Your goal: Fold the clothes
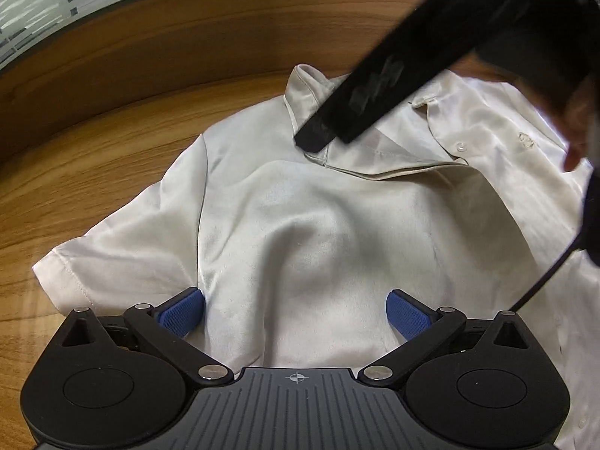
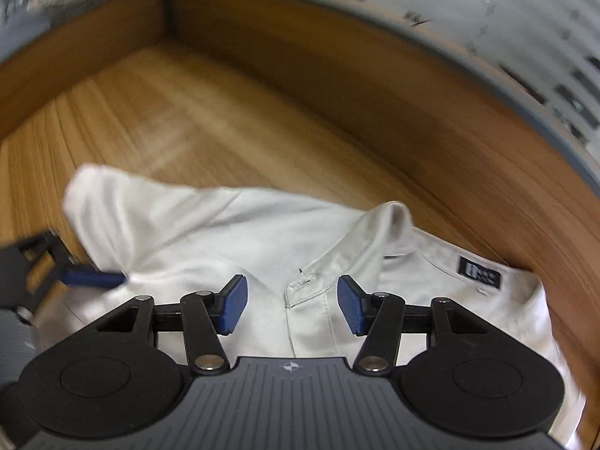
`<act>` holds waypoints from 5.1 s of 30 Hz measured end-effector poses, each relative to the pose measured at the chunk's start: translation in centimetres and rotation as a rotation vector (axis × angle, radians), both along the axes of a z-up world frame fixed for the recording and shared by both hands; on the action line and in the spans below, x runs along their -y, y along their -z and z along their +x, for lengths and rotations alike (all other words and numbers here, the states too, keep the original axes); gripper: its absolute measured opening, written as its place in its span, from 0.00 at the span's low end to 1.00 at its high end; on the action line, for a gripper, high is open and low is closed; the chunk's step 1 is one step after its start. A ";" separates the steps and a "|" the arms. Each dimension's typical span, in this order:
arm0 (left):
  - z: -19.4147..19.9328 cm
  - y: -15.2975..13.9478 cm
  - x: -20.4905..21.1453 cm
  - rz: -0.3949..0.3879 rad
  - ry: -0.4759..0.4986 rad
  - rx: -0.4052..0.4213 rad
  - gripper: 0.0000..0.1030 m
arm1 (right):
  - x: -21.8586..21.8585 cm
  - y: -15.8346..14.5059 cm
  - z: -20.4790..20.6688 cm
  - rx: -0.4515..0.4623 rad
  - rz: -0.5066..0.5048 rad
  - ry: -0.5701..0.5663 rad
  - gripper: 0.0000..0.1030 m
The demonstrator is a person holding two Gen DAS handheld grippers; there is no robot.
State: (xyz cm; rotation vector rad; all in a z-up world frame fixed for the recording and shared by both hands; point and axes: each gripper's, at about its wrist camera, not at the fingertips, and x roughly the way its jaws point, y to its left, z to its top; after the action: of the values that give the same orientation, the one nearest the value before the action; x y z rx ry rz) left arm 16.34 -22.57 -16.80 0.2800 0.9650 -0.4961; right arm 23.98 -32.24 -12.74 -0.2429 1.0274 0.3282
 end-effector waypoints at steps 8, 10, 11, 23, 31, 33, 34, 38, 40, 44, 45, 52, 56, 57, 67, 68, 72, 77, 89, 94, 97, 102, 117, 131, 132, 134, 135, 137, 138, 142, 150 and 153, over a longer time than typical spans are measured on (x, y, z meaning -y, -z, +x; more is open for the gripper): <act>1.1 -0.4 0.5 0.045 0.003 -0.074 1.00 | 0.1 2.4 1.1 -0.056 -0.029 0.036 0.37; 1.1 -0.5 0.5 0.050 0.004 -0.083 1.00 | 0.7 2.5 1.1 -0.060 -0.001 0.060 0.32; 1.2 -0.5 0.5 0.052 0.005 -0.086 1.00 | 0.9 2.5 1.1 -0.058 0.004 0.073 0.29; 1.3 -0.8 0.2 0.060 0.004 -0.109 1.00 | 5.3 -0.4 0.0 0.042 -0.022 0.280 0.00; 1.9 -3.4 -0.1 0.048 -0.050 -0.027 0.99 | 4.0 -1.4 1.9 0.066 0.070 0.266 0.23; 2.3 -4.3 0.1 0.055 -0.030 0.054 0.99 | 3.5 -1.5 2.9 0.074 0.084 0.254 0.23; 2.4 -4.7 0.0 0.052 -0.027 0.087 0.99 | 3.1 -1.3 3.4 0.074 0.089 0.247 0.23; 4.0 -5.3 -0.6 -0.008 -0.042 0.099 0.99 | 2.1 -0.4 5.1 0.076 0.066 0.223 0.32; 4.9 -4.7 -0.6 -0.028 -0.047 0.071 0.99 | 2.0 0.1 5.9 0.070 0.042 0.223 0.33; 6.4 -3.2 -0.4 -0.054 -0.060 0.011 0.99 | 3.0 1.3 6.2 0.020 0.034 0.257 0.33; 6.4 -2.9 -0.6 -0.061 -0.066 -0.008 0.99 | 3.5 1.6 6.0 0.007 0.045 0.264 0.33; 6.6 -0.7 -1.5 -0.050 -0.097 -0.091 0.99 | 5.8 3.2 4.3 -0.044 0.084 0.331 0.32; 6.7 -0.3 -3.2 -0.072 -0.145 -0.108 0.99 | 6.7 1.9 3.1 -0.004 0.083 0.404 0.32; 6.8 -0.3 -3.5 -0.080 -0.147 -0.103 0.99 | 6.8 1.4 2.9 0.010 0.084 0.408 0.32; 5.9 -1.0 -5.8 -0.046 -0.163 -0.089 0.94 | 3.8 -1.5 4.2 0.100 0.165 0.281 0.31; 5.7 -1.1 -5.7 -0.036 -0.156 -0.082 0.95 | 3.2 -1.1 4.6 0.091 0.160 0.267 0.31; 5.3 -1.0 -5.3 -0.018 -0.146 -0.066 0.95 | 1.9 1.4 5.9 0.038 0.078 0.263 0.31; 5.3 -0.8 -5.3 -0.027 -0.143 -0.061 0.95 | 2.4 2.4 5.7 0.022 -0.009 0.302 0.32; 4.8 -0.9 -5.8 -0.012 -0.130 -0.046 0.98 | 4.8 3.3 5.6 -0.048 0.106 0.426 0.38; 4.9 -0.5 -5.0 -0.005 -0.135 -0.044 0.99 | 3.3 4.0 6.2 -0.058 0.072 0.401 0.47; 4.9 -0.5 -4.8 -0.005 -0.139 -0.044 0.99 | 2.0 4.0 6.2 -0.045 0.039 0.373 0.56; 4.9 -0.3 -4.4 -0.002 -0.134 -0.040 0.99 | 2.1 3.3 5.8 -0.012 0.020 0.386 0.11; 4.9 0.2 -4.2 0.011 -0.154 -0.041 1.00 | 10.3 -2.2 3.7 0.074 0.188 0.574 0.05; 5.1 0.1 -4.4 0.019 -0.168 -0.051 1.00 | 13.1 1.6 -0.2 -0.071 0.203 0.706 0.20; 5.1 0.1 -4.4 0.019 -0.168 -0.052 1.00 | 13.4 1.3 -0.3 -0.057 0.207 0.694 0.26; 5.1 0.2 -4.4 0.021 -0.170 -0.054 1.00 | 13.6 0.6 0.2 -0.038 0.229 0.646 0.36; 5.1 0.2 -4.4 0.022 -0.171 -0.056 1.00 | 13.6 0.4 0.6 -0.032 0.234 0.616 0.40; 5.1 0.0 -4.5 0.029 -0.172 -0.069 1.00 | 13.1 0.3 1.6 -0.029 0.227 0.553 0.42; 5.0 -0.2 -4.8 0.017 -0.175 -0.073 0.97 | 12.9 0.5 2.2 -0.034 0.223 0.525 0.42; 4.1 -2.1 -6.4 -0.050 -0.210 -0.031 0.92 | 12.0 2.0 4.1 -0.067 0.215 0.444 0.42; 6.6 -3.1 -11.8 -0.086 -0.452 -0.031 0.92 | 11.0 4.2 5.7 -0.117 0.203 0.391 0.42; 8.5 -1.8 -13.5 -0.135 -0.524 -0.123 0.84 | 10.8 3.9 5.6 -0.121 0.196 0.369 0.42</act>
State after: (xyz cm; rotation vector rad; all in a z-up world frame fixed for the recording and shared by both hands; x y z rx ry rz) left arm 24.79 -9.06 -15.04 -0.1290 1.0727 -0.0965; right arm 29.57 -43.00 -16.61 0.1454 1.1274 0.1076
